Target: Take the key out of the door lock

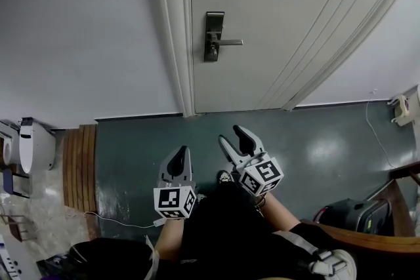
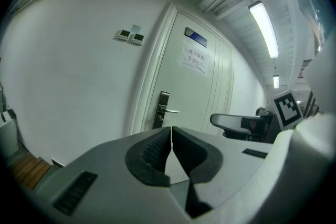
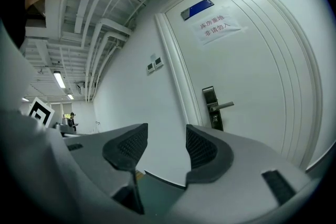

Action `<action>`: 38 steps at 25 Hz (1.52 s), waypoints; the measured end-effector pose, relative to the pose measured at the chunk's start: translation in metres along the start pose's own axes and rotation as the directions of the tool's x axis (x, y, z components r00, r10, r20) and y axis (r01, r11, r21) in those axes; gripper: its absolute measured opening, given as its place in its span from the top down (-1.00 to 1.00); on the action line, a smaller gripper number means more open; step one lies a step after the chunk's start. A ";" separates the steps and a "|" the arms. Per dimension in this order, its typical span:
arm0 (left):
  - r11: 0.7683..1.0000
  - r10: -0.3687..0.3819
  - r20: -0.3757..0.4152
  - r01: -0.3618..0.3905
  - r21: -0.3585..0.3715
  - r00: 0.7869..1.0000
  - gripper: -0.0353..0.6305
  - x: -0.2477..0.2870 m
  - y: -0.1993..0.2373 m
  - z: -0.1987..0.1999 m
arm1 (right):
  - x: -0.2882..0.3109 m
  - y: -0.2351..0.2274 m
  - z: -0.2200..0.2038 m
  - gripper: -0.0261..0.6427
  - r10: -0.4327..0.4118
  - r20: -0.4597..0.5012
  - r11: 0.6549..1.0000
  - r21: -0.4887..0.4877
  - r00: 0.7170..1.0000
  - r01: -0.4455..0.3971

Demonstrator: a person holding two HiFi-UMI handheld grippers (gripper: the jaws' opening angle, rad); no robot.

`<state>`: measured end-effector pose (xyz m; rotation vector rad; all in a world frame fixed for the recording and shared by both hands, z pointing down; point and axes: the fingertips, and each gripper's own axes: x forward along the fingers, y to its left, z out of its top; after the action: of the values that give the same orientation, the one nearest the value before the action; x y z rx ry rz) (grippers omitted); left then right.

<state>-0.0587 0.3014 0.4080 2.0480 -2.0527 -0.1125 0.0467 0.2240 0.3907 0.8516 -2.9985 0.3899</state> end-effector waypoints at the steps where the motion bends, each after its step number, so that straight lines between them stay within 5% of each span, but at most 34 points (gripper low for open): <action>1: 1.000 0.004 -0.003 -0.004 -0.005 1.000 0.82 0.003 0.003 -0.001 | 0.004 -0.002 0.001 0.21 -0.001 -0.002 1.000 0.001 1.000 0.001; 18: 0.997 -0.002 0.012 0.001 0.071 1.000 0.82 0.147 0.031 0.042 | 0.123 -0.093 0.044 0.24 0.055 0.051 0.998 0.017 0.997 -0.056; 33: 0.994 0.028 -0.103 -0.018 0.104 0.994 0.82 0.240 0.027 0.029 | 0.169 -0.174 0.042 0.30 0.059 0.041 0.988 0.138 0.997 -0.064; 38: 0.992 0.023 -0.117 -0.008 0.122 0.993 0.82 0.263 0.025 0.029 | 0.180 -0.192 0.045 0.31 0.046 0.039 0.994 0.099 0.998 -0.050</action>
<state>-0.0869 0.0374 0.4156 2.0541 -2.0484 0.1376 -0.0048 -0.0375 0.4050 0.8030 -3.0606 0.5347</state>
